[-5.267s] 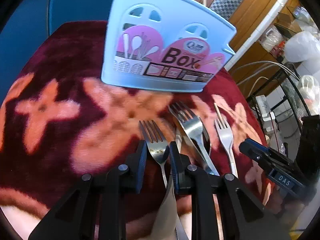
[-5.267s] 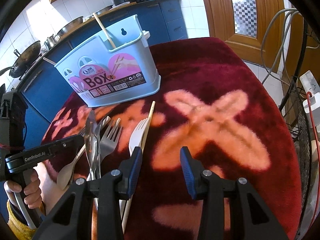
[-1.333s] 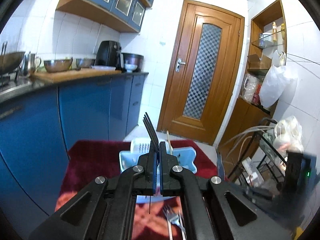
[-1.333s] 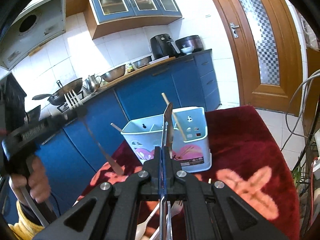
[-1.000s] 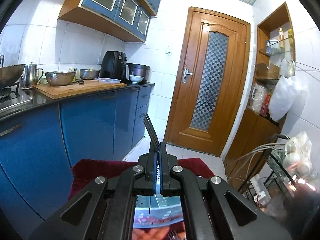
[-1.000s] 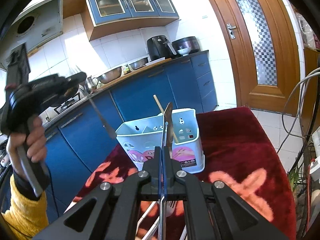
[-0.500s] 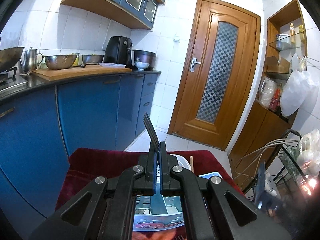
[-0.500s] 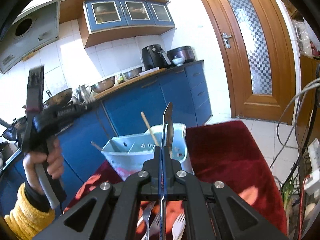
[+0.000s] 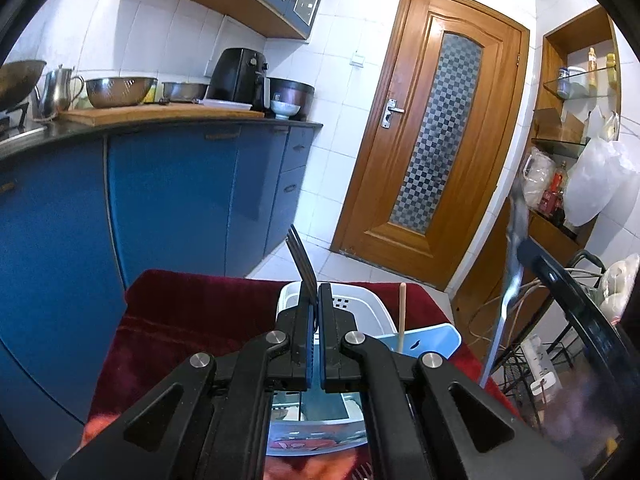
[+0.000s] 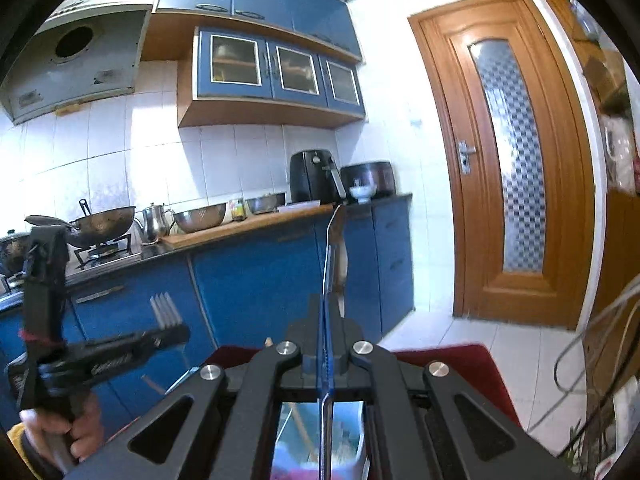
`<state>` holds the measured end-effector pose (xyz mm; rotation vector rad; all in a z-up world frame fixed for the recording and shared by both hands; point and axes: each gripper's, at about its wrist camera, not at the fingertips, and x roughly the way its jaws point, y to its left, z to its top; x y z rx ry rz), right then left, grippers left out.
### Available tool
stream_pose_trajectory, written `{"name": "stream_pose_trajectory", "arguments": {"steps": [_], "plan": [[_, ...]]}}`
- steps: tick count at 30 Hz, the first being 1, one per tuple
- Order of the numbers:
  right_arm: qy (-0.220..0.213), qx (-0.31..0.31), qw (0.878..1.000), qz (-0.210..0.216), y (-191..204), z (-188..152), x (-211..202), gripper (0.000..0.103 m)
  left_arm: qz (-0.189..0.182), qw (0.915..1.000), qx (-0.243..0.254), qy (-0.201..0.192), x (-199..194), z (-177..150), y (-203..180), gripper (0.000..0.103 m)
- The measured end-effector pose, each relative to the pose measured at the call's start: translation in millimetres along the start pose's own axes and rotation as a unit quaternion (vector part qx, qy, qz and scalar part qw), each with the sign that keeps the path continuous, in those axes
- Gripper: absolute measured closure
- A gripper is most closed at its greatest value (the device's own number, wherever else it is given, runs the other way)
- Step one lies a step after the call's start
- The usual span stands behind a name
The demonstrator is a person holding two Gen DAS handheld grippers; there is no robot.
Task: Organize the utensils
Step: 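Lower both knives into the holder and open both tools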
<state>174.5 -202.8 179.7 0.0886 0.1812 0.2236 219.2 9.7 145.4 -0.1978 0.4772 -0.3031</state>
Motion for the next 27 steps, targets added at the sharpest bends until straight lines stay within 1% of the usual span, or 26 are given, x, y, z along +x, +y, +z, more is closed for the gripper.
{"name": "stream_pose_trajectory", "arguments": {"steps": [6,11,16,20,27], "plan": [[-0.022,-0.016,1.000,-0.014,1,-1,30,0.101,-0.007,1.0000,0.000,0.003,5,-6,3,0.103],[-0.017,-0.002,1.000,-0.011,-4,-14,48,0.101,-0.010,0.9999,-0.001,0.008,11,-10,7,0.103],[-0.009,0.006,1.000,-0.001,-6,-30,50,0.101,-0.009,0.9998,-0.006,0.015,19,-15,11,0.103],[0.004,0.010,1.000,-0.002,-9,-41,49,0.101,-0.008,0.9997,-0.008,0.023,23,-18,12,0.103],[0.020,0.026,0.999,0.003,-14,-52,42,0.101,-0.008,0.9992,-0.006,0.038,29,-23,11,0.103]]}}
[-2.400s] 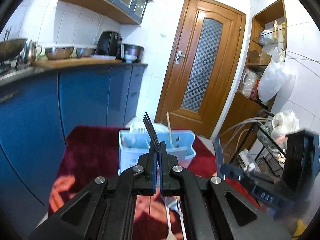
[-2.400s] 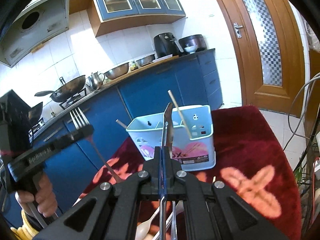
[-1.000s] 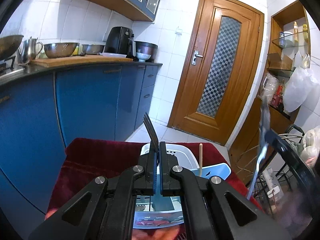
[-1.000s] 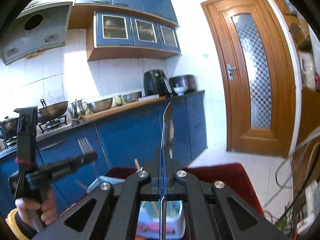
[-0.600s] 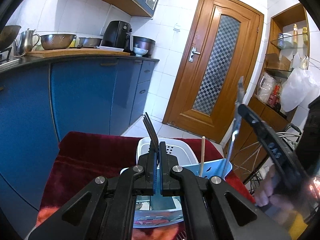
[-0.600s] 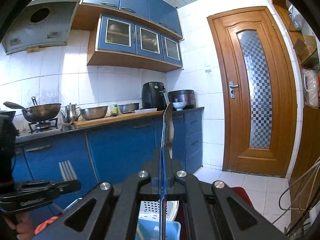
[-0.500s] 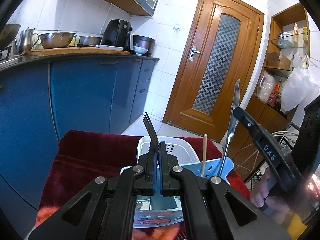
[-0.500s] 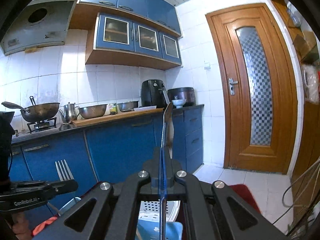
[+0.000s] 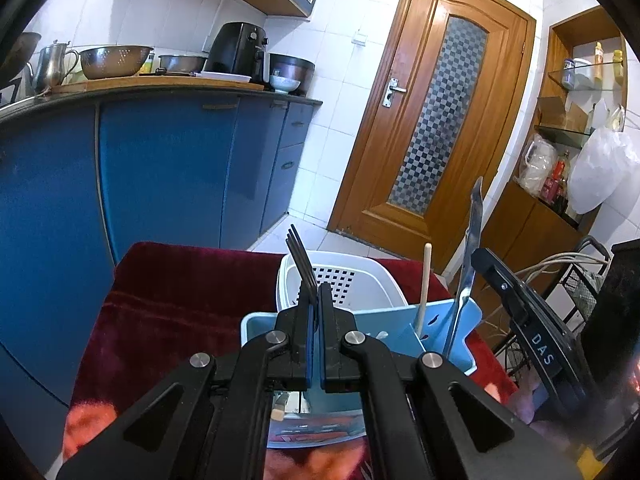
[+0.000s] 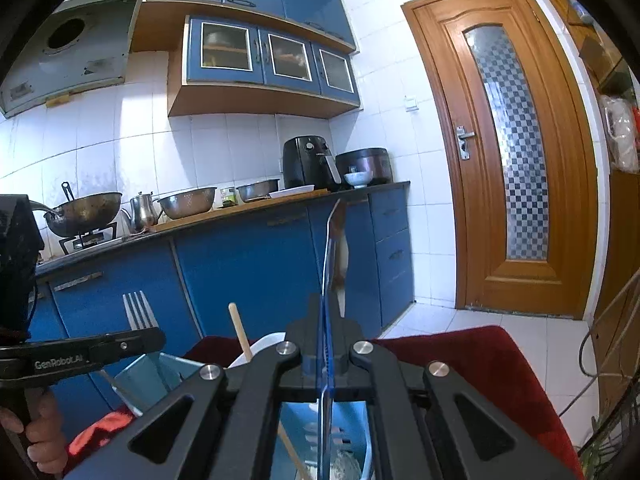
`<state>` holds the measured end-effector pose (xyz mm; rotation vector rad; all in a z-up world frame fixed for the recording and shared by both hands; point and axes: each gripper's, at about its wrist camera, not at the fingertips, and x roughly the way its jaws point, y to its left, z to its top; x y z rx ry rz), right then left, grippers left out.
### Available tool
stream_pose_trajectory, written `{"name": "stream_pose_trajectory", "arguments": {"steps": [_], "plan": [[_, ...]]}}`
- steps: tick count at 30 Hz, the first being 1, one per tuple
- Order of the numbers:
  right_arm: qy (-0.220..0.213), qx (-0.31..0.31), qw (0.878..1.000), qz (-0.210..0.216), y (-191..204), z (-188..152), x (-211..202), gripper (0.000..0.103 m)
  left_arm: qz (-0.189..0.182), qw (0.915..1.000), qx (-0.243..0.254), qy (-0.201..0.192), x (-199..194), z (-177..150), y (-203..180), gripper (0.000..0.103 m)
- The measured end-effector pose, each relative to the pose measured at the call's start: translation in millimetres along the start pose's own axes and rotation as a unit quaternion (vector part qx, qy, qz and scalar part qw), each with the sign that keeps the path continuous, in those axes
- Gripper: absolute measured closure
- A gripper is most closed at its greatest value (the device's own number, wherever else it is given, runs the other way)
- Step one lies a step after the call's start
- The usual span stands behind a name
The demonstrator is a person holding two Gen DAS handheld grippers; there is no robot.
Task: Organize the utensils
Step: 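Lower both knives into the holder and open both tools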
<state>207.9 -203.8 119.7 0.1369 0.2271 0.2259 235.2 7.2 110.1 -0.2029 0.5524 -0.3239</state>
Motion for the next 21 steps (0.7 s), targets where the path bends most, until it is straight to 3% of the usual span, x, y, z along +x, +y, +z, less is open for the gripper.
{"name": "stream_pose_trajectory", "arguments": {"steps": [7,10,11,14,21], "plan": [[0.022,0.005,1.000,0.010,-1,-9,-5,0.101,0.001,0.9999,-0.004,0.016,3,-3,-3,0.102],[0.029,0.009,0.999,0.015,0,-11,-7,0.099,0.002,0.9998,-0.005,0.019,2,-2,-5,0.084],[0.032,0.012,0.999,0.019,-1,-11,-8,0.094,0.003,0.9998,-0.004,0.017,0,-2,-5,0.076],[0.037,0.027,0.998,0.033,-2,-10,-12,0.071,0.004,0.9999,0.002,0.014,-5,-1,-9,0.075],[0.037,0.038,0.998,0.042,2,-3,-32,0.069,0.001,0.9999,0.006,0.011,-22,1,-15,0.075]]}}
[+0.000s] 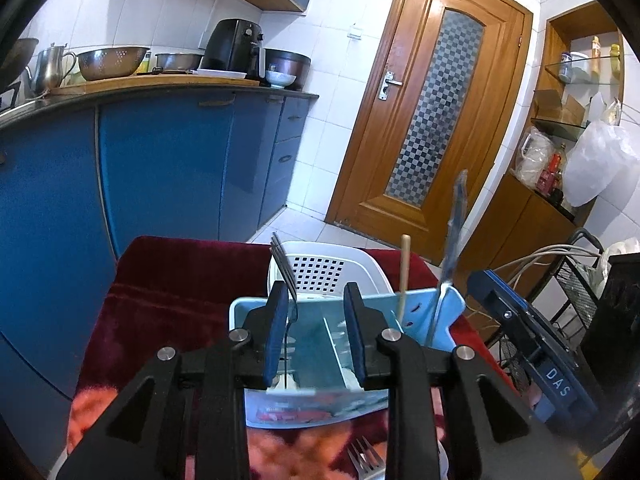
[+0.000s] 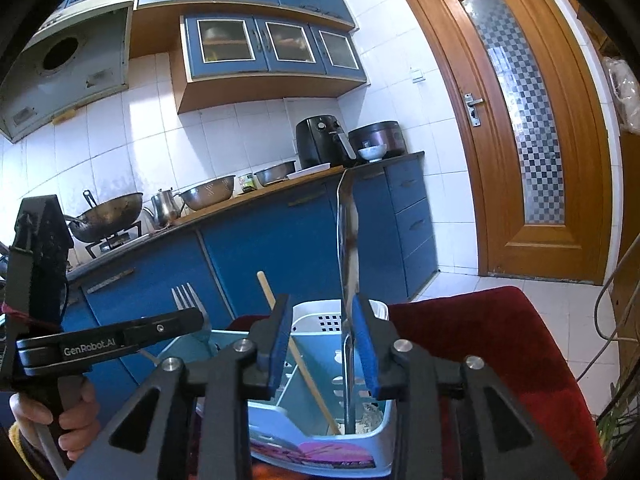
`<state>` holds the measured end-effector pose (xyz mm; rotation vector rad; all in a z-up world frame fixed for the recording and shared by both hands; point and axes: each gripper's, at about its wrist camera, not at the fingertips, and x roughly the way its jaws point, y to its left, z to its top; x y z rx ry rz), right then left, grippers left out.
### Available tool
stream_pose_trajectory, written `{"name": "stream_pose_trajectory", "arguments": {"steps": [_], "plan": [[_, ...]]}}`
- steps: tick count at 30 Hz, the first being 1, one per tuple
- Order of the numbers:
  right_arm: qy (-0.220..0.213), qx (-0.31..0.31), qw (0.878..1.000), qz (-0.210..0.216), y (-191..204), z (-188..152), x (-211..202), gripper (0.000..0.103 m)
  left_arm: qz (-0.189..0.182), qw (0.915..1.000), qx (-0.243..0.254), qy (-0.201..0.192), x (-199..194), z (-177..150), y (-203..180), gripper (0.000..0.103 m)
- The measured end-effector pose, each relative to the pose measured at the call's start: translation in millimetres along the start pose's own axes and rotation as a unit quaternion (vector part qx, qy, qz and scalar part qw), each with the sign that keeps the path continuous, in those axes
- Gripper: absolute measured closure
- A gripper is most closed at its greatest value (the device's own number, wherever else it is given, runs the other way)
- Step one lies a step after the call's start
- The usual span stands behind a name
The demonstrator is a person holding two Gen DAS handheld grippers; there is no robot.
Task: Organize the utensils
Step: 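Lower both knives into the holder and open both tools, then move both tools back down toward the forks and spoons on the rug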
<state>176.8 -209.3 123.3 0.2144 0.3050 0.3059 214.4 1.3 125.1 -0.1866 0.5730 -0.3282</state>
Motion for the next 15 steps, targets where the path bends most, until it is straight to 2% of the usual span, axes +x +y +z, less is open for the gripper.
{"name": "stream_pose_trajectory", "arguments": {"steps": [15], "plan": [[0.040,0.030,0.999,-0.006,12,3,-44,0.069,0.015,0.9995,0.026,-0.008,-53,-1,-14,0.074]]}}
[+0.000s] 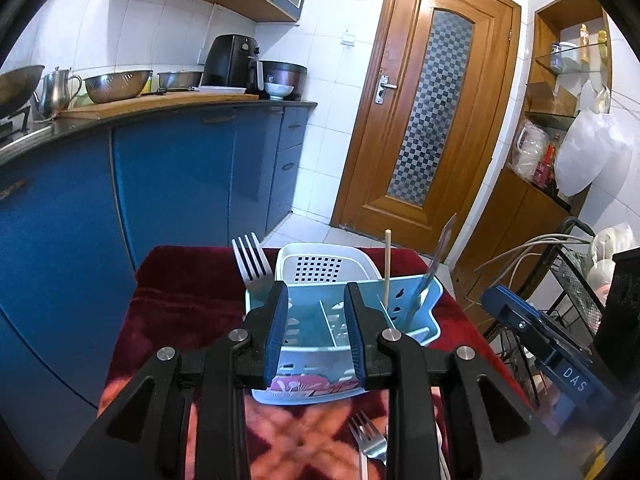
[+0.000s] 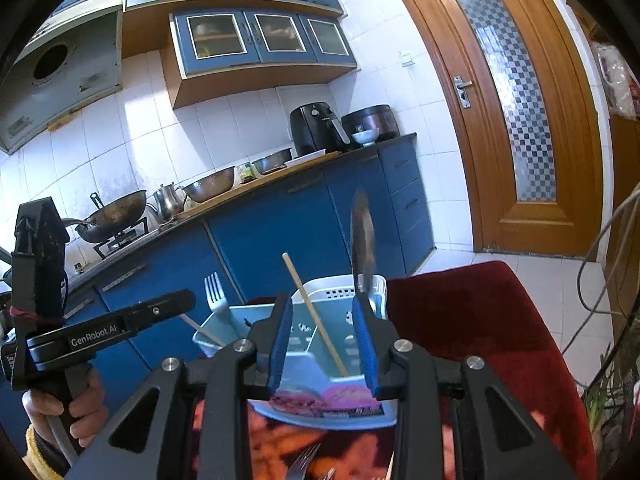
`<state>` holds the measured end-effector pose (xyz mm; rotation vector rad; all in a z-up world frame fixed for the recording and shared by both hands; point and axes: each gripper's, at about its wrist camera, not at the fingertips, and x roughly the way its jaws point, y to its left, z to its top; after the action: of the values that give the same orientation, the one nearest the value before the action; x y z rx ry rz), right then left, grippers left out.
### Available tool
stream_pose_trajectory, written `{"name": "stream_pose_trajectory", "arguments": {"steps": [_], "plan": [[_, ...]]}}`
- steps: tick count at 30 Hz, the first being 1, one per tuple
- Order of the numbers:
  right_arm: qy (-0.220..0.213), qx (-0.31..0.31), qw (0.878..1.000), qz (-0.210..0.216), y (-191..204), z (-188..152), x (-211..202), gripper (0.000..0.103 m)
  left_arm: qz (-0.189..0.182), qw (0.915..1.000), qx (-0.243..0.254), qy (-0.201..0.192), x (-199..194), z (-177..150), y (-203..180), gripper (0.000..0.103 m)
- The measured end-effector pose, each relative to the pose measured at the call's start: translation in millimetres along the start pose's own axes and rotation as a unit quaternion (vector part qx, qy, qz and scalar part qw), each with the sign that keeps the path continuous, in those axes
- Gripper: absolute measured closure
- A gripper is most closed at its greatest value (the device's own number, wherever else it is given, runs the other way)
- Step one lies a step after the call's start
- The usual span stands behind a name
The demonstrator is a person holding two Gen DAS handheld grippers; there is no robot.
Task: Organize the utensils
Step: 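Move both tools back down toward the forks and spoons on the rug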
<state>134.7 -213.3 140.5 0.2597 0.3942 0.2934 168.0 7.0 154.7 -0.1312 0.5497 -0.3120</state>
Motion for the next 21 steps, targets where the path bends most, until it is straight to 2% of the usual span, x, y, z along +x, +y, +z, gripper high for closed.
{"name": "stream_pose_trajectory", "arguments": {"steps": [6,13,21], "plan": [[0.030,0.027,0.999,0.019,0,-7,-18,0.069,0.010,0.9999,0.007,0.004,-25,-8,-3,0.074],[0.064,0.019,0.998,-0.008,5,-19,-33,0.069,0.011,0.9996,0.004,0.025,-43,-25,-5,0.074],[0.113,0.011,0.993,-0.023,7,-48,-41,0.069,0.001,0.9974,-0.008,0.071,-42,-63,-5,0.074]]}}
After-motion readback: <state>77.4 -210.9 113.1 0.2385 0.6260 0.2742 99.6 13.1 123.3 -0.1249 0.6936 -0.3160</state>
